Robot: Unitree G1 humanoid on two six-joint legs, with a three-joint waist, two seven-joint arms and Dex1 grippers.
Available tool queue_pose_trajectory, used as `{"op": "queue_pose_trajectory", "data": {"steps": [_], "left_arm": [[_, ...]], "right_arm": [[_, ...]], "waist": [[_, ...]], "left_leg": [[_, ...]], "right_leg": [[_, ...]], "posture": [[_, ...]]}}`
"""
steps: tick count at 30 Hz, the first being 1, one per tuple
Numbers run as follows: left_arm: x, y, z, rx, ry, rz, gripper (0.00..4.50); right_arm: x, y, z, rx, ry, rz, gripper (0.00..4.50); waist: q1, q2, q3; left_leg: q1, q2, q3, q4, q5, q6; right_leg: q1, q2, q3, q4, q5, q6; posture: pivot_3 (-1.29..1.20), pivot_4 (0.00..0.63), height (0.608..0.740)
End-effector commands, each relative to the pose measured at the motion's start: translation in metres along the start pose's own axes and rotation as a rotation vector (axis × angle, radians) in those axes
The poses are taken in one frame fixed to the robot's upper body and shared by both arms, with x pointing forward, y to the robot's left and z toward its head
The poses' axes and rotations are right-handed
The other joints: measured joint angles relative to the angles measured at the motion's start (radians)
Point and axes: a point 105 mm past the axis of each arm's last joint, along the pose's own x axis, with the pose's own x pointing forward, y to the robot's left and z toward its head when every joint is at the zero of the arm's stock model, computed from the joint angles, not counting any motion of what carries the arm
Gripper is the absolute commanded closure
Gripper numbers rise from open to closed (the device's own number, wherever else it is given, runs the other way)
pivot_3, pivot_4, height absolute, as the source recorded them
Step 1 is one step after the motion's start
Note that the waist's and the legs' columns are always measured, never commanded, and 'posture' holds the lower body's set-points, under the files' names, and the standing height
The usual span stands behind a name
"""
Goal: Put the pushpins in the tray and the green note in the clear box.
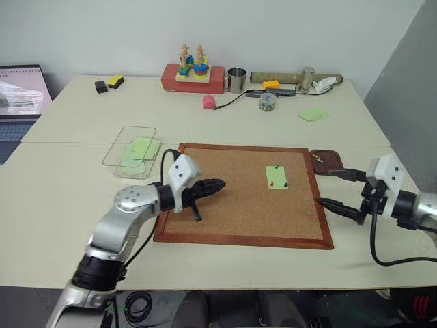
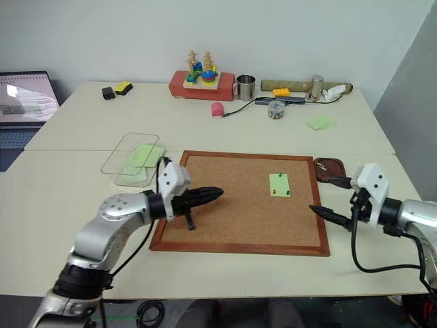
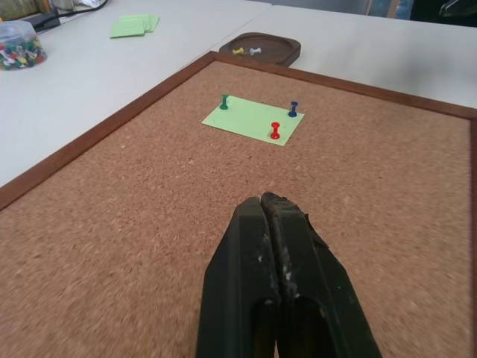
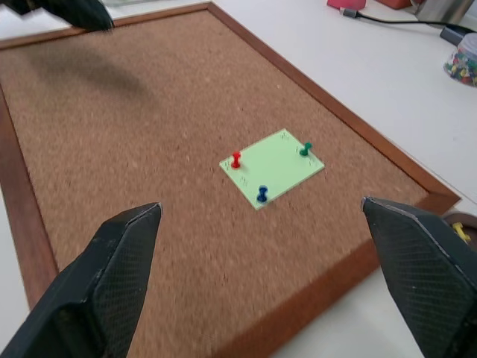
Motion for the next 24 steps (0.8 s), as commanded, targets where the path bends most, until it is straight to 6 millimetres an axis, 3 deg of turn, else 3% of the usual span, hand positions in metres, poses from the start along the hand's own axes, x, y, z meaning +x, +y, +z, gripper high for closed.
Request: {"op": "queue_pose_trajectory", "data": {"steps": [1,7,13,19,24], "left_arm": [[0.011,0.006,-0.004,0.036,-0.012,0.018,4.45],[0.021,0.010,-0.034,-0.053,0.002,0.065,4.45],[0.024,0.010,-0.047,-0.051,0.027,0.086,4.45],[0.024,0.009,-0.051,-0.039,0.037,0.091,4.45],[0.023,0.008,-0.051,-0.036,0.040,0.094,4.45]], "right_arm": [[0.017,-0.004,0.012,-0.024,-0.023,-0.014,0.00],[0.065,-0.014,0.014,-0.028,0.013,0.014,0.00],[0.098,-0.042,0.006,0.001,0.050,-0.043,0.00],[0.116,-0.055,-0.011,0.010,0.087,-0.060,0.00],[0.120,-0.057,-0.014,0.024,0.059,-0.056,0.00]], "waist": [[-0.001,0.000,0.000],[-0.001,0.000,0.000],[0.002,0.001,-0.001],[0.002,0.002,-0.001],[0.001,0.002,-0.001]], "left_leg": [[0.000,0.000,0.000,0.000,0.000,0.000],[0.000,0.000,0.000,0.001,0.000,0.000],[-0.001,-0.001,-0.002,0.002,0.000,0.000],[-0.001,-0.001,-0.002,0.004,0.000,0.000],[-0.001,-0.001,-0.002,0.004,0.000,0.000]], "right_leg": [[0.000,0.000,0.000,0.000,0.000,0.000],[0.000,0.000,0.000,0.000,0.001,-0.001],[0.000,0.000,-0.001,0.001,0.002,-0.002],[0.000,-0.001,-0.002,0.002,0.002,-0.001],[0.000,-0.001,-0.001,0.004,0.002,-0.001]], "posture": [[0.00,0.150,0.740],[0.00,0.150,0.740],[0.00,0.150,0.740],[0.00,0.150,0.740],[0.00,0.150,0.740]]}}
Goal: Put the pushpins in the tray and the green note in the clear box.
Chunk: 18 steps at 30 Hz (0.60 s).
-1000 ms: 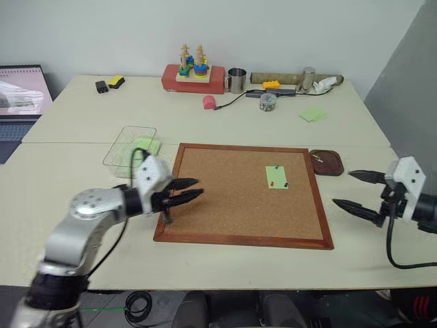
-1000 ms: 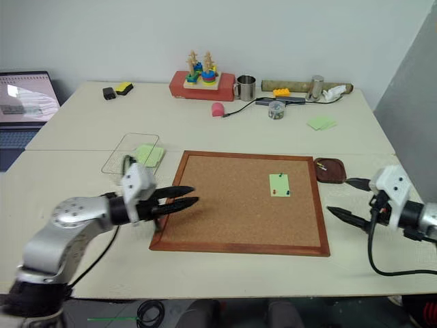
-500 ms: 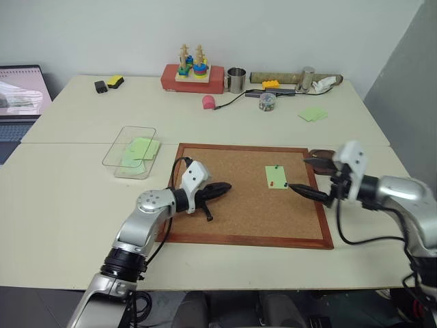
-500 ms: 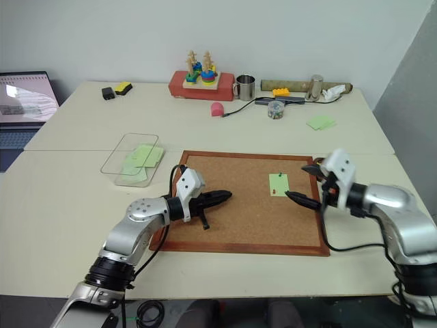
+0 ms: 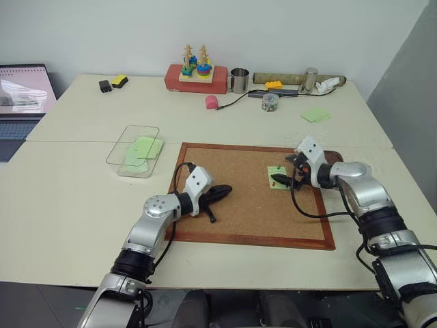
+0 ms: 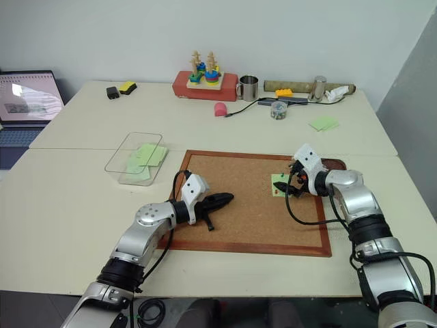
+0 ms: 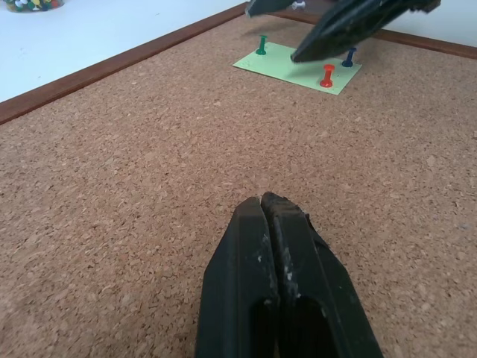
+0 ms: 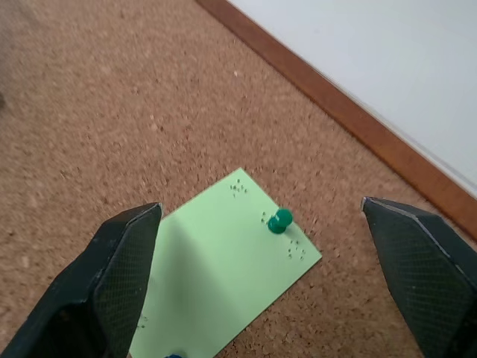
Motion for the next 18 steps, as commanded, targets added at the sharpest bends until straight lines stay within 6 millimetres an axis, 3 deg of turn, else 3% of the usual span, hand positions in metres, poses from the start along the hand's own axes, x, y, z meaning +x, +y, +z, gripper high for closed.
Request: {"op": "queue_pose_trajectory", "data": {"steps": [1,4,11,18], "left_arm": [[-0.0016,-0.0014,-0.0091,-0.002,0.032,0.011,4.48],[-0.0012,-0.0024,-0.0092,-0.001,0.034,0.010,4.50],[-0.0008,-0.0025,-0.0090,0.009,0.040,0.007,4.50],[0.0003,-0.0023,-0.0093,0.011,0.046,0.009,4.50]], "right_arm": [[-0.0019,-0.0072,0.0190,-0.035,-0.081,-0.016,0.18],[0.0002,-0.0075,0.0164,-0.032,-0.087,-0.021,0.66],[0.0023,-0.0096,0.0120,-0.022,-0.092,-0.033,2.48],[0.0039,-0.0082,0.0119,-0.023,-0.100,-0.028,3.92]], "waist": [[0.000,0.000,0.000],[-0.001,0.000,0.000],[-0.001,0.000,0.000],[-0.002,0.000,0.000]], "left_leg": [[0.000,0.000,0.000,0.000,0.000,0.000],[0.000,0.000,0.000,0.000,0.000,0.000],[0.000,0.000,0.000,0.001,0.000,0.000],[0.003,0.000,0.000,0.001,0.000,0.000]], "right_leg": [[0.000,0.000,0.000,0.000,0.000,0.000],[0.000,0.000,0.000,0.001,0.000,0.000],[0.000,0.000,0.000,0.002,0.000,0.000],[0.000,0.000,0.000,0.006,0.000,0.000]], "posture": [[0.00,0.150,0.740],[0.00,0.150,0.740],[0.00,0.150,0.740],[0.00,0.150,0.740]]}}
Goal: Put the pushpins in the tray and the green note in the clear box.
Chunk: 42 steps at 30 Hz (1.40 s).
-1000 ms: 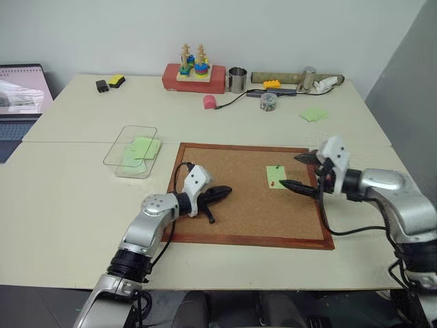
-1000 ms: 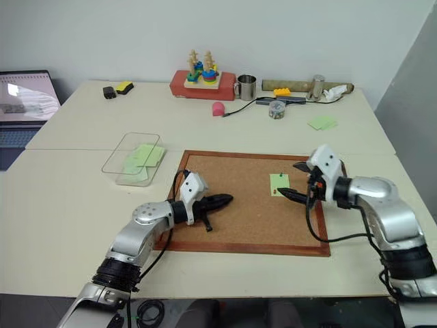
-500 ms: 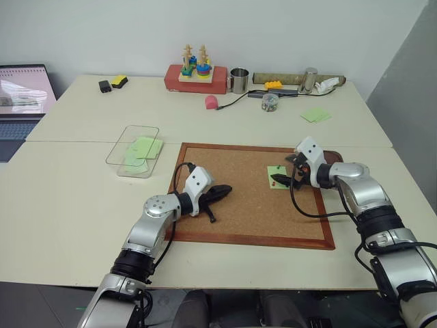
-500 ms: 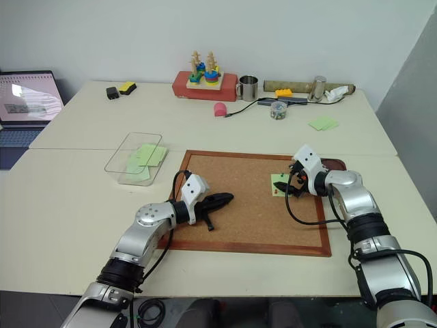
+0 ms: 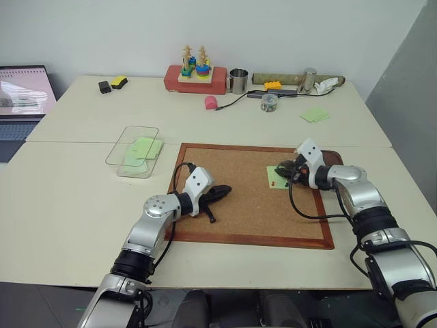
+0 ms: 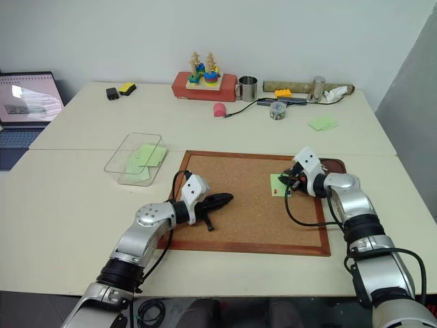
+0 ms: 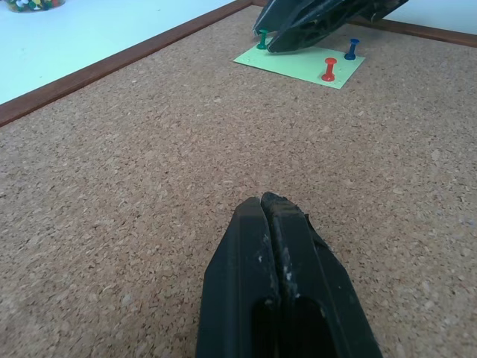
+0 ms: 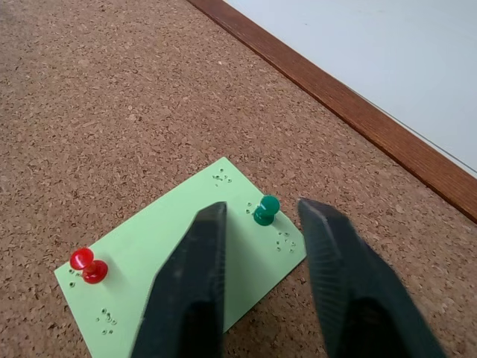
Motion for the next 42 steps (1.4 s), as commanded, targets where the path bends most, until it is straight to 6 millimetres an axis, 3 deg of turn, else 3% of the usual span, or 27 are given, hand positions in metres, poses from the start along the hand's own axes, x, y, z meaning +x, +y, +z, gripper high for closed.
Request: {"op": "queue_pose_trajectory", "data": {"steps": [1,3,20,32,36,42], "left_arm": [[0.001,-0.003,-0.008,-0.005,0.032,-0.001,4.50],[0.001,-0.003,-0.010,-0.006,0.037,0.000,4.50],[0.005,-0.003,-0.019,-0.034,0.079,0.017,4.50],[0.007,-0.008,-0.021,-0.039,0.084,0.008,4.50],[0.007,-0.011,-0.020,-0.034,0.083,-0.003,4.50],[0.008,-0.015,-0.020,-0.026,0.082,-0.018,4.50]], "right_arm": [[-0.002,-0.006,0.018,-0.031,-0.056,-0.017,4.15],[-0.001,-0.006,0.019,-0.030,-0.065,-0.015,4.45],[-0.008,-0.006,0.047,0.089,-0.196,-0.009,4.45],[-0.021,-0.008,0.052,0.111,-0.222,-0.043,4.45],[-0.045,-0.030,0.049,0.072,-0.167,-0.142,4.45],[-0.079,-0.066,0.024,0.039,0.002,-0.326,4.45]], "waist": [[0.000,0.000,0.000],[0.000,0.000,0.000],[0.000,0.001,0.000],[0.001,0.002,-0.001],[0.003,0.002,-0.001],[0.001,0.003,-0.001]], "left_leg": [[0.000,0.000,0.000,0.000,0.000,0.000],[0.000,0.000,0.000,0.000,0.000,0.000],[0.001,0.000,0.000,0.001,0.000,0.000],[0.001,0.000,0.000,0.003,0.000,0.000],[0.001,0.000,0.000,0.003,0.000,0.000],[0.001,-0.001,0.001,0.003,0.000,0.000]], "right_leg": [[0.000,0.000,0.000,0.000,0.000,0.000],[0.000,0.000,0.000,0.000,0.000,0.000],[0.000,0.000,0.000,0.002,0.000,0.000],[0.001,0.000,0.001,0.002,0.000,0.000],[0.001,0.000,0.001,0.002,0.000,0.001],[0.001,0.000,0.001,0.001,-0.002,0.003]], "posture": [[0.00,0.150,0.740],[0.00,0.150,0.740],[0.00,0.150,0.740],[0.00,0.150,0.740],[0.00,0.150,0.740],[0.00,0.150,0.740]]}}
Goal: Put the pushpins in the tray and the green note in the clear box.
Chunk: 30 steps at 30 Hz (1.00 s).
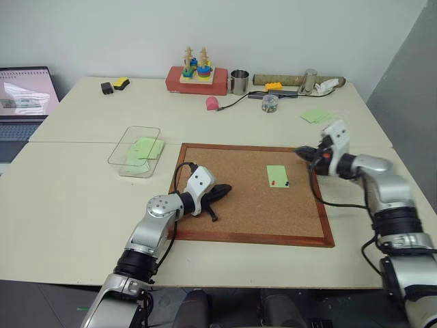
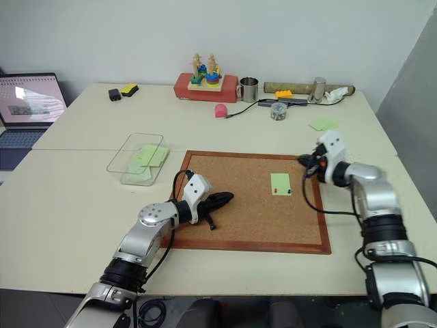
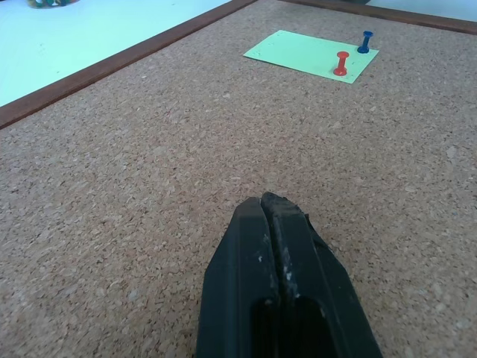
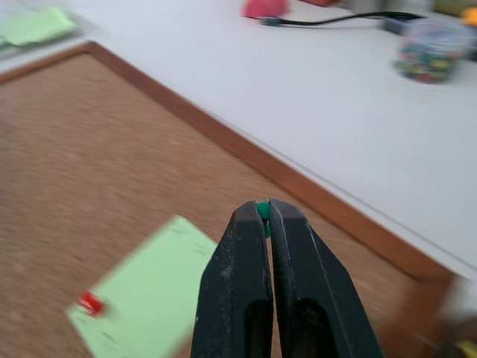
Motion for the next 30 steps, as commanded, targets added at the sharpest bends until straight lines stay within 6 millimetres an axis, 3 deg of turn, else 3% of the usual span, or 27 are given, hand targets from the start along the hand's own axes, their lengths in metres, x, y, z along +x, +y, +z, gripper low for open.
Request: {"op": "queue_pose_trajectory", "data": {"steps": [1,8,15,25,29,30], "left_arm": [[0.004,-0.015,-0.017,-0.025,0.056,-0.044,4.50],[0.006,-0.017,-0.017,-0.018,0.057,-0.055,4.50],[0.006,-0.017,-0.017,-0.017,0.060,-0.049,4.50],[0.005,-0.016,-0.019,-0.014,0.066,-0.047,4.50],[0.004,-0.016,-0.020,-0.009,0.070,-0.049,4.50],[0.004,-0.016,-0.020,-0.010,0.070,-0.049,4.50]], "right_arm": [[-0.016,-0.027,-0.003,-0.038,0.057,-0.127,4.45],[-0.020,-0.038,-0.031,-0.069,0.180,-0.189,4.45],[-0.020,-0.050,-0.042,-0.069,0.222,-0.251,4.45],[-0.022,-0.055,-0.034,-0.025,0.171,-0.274,2.43],[-0.028,-0.057,-0.013,0.004,0.086,-0.272,1.58],[-0.030,-0.056,-0.006,0.006,0.064,-0.265,1.58]], "waist": [[-0.001,0.001,0.000],[0.000,0.001,0.000],[0.000,0.001,-0.001],[0.000,0.001,-0.001],[0.000,0.001,-0.001],[0.000,0.002,-0.001]], "left_leg": [[0.000,0.000,0.000,0.000,0.000,0.000],[0.000,0.000,0.001,0.000,0.000,0.000],[0.000,0.000,0.001,0.000,0.000,0.000],[0.000,0.000,0.001,0.000,0.000,0.000],[0.000,0.000,0.001,0.000,0.000,0.000],[0.000,0.000,0.001,0.000,0.000,0.000]], "right_leg": [[0.000,0.000,0.000,0.000,0.000,0.000],[0.000,0.000,0.001,0.000,-0.001,0.001],[0.000,0.000,0.001,-0.001,0.000,0.001],[0.000,0.000,0.001,-0.001,-0.001,0.001],[0.000,0.000,0.001,-0.001,0.000,0.001],[0.000,0.000,0.001,-0.001,0.000,0.001]], "posture": [[0.00,0.150,0.740],[0.00,0.150,0.740],[0.00,0.150,0.740],[0.00,0.150,0.740],[0.00,0.150,0.740],[0.00,0.150,0.740]]}}
